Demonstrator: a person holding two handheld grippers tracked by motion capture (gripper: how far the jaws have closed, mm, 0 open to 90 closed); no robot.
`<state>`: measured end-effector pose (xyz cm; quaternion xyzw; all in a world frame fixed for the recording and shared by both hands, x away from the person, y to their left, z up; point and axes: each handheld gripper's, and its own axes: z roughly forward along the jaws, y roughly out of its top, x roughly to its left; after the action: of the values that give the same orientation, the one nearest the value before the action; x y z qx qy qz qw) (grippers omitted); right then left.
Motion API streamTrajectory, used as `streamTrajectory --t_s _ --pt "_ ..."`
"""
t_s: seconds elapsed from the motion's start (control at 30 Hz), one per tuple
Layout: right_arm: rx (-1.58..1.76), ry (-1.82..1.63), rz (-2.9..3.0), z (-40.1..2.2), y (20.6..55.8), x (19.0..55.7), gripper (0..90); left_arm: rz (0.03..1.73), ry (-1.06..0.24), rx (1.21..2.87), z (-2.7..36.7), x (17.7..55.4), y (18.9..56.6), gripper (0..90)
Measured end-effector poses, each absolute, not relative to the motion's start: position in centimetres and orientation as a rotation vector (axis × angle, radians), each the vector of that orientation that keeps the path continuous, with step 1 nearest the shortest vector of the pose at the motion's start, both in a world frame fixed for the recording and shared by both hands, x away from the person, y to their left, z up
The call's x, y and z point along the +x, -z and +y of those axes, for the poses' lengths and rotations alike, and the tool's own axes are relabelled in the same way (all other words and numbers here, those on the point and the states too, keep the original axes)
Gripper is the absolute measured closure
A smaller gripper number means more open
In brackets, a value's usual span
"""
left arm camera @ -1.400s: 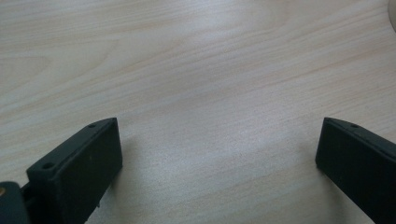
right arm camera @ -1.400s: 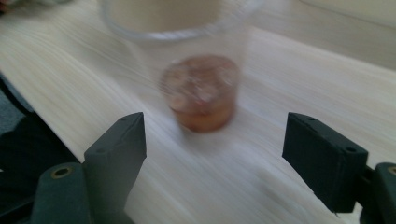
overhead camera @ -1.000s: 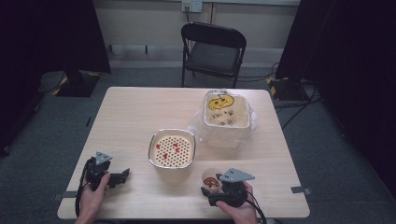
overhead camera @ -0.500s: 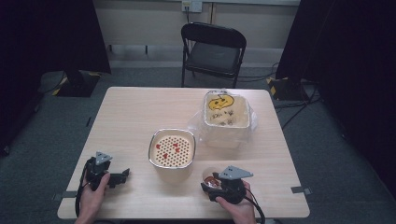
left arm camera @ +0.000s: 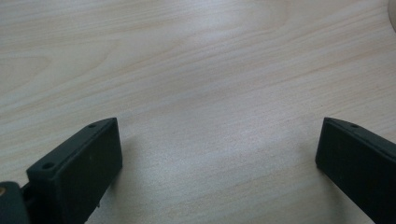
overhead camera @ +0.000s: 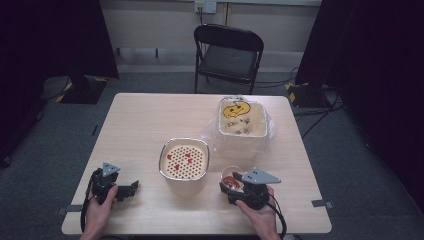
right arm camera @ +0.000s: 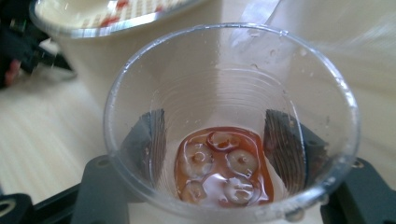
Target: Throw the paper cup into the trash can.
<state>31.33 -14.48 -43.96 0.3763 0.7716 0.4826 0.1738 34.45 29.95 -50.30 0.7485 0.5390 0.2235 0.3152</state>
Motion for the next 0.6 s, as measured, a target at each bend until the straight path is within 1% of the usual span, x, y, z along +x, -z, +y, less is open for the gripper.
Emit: streamTrajectory --t_s 0.3,0.4,0.6 --pt "1.001 -1.409 2.079 -14.6 40.0 32.3 40.7 1.420 -0.589 1.972 30.0 34.5 50.3 0.0" --pt "0.997 -1.425 2.065 -14.5 39.5 32.5 40.8 1.420 -0.589 1.972 30.0 34.5 50.3 0.0" --pt "0.925 -1.470 2.002 -12.7 37.0 33.2 41.7 1.420 -0.589 1.972 30.0 34.5 50.3 0.0"
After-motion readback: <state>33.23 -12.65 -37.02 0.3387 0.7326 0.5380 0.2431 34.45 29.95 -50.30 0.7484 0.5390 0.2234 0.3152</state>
